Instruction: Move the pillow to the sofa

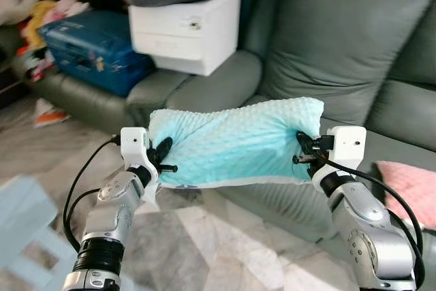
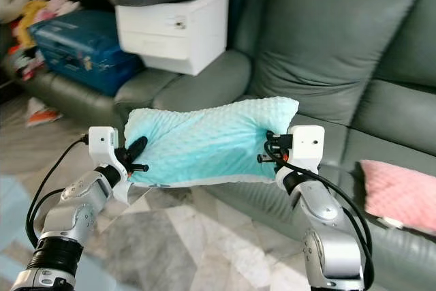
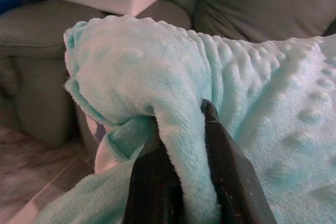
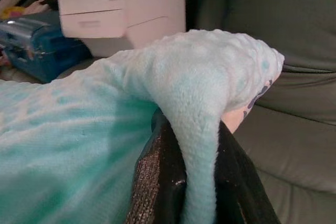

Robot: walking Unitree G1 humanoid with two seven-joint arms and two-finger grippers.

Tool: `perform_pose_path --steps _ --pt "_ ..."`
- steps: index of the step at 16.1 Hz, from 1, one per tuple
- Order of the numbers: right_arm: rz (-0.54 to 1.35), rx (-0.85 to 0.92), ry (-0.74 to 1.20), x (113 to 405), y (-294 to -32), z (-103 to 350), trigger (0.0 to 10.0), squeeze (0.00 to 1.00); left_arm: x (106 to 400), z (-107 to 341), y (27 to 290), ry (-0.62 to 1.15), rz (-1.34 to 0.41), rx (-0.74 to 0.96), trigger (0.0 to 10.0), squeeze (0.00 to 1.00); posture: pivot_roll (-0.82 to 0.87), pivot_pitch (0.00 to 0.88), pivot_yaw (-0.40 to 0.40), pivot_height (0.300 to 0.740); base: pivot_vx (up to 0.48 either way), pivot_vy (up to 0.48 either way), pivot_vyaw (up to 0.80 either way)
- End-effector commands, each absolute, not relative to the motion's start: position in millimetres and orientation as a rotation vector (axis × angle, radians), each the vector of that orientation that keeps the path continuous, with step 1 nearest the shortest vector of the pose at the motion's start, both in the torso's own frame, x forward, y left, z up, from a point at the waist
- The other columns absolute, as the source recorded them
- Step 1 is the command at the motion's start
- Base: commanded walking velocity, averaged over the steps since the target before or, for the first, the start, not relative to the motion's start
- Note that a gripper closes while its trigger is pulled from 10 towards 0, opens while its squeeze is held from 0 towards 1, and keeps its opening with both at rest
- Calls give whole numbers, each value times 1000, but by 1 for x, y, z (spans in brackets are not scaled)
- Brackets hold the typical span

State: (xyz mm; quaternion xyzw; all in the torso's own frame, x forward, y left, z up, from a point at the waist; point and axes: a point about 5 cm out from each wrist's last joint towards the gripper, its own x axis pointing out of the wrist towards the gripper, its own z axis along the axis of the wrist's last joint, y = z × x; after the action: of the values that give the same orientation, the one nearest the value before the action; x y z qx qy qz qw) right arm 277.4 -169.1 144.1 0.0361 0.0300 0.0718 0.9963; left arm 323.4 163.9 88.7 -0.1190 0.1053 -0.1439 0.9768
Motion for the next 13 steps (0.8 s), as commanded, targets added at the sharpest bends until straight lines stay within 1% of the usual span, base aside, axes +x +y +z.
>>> perform_pose_path --steps 1,13 --pt "141 63 22 278 -170 153 10000 0 324 94 164 193 -306 -239 10000 0 -199 0 49 740 345 0 0" --pt "139 65 20 276 -169 153 10000 0 324 94 163 197 -313 -243 10000 0 -204 0 52 740 371 0 0"
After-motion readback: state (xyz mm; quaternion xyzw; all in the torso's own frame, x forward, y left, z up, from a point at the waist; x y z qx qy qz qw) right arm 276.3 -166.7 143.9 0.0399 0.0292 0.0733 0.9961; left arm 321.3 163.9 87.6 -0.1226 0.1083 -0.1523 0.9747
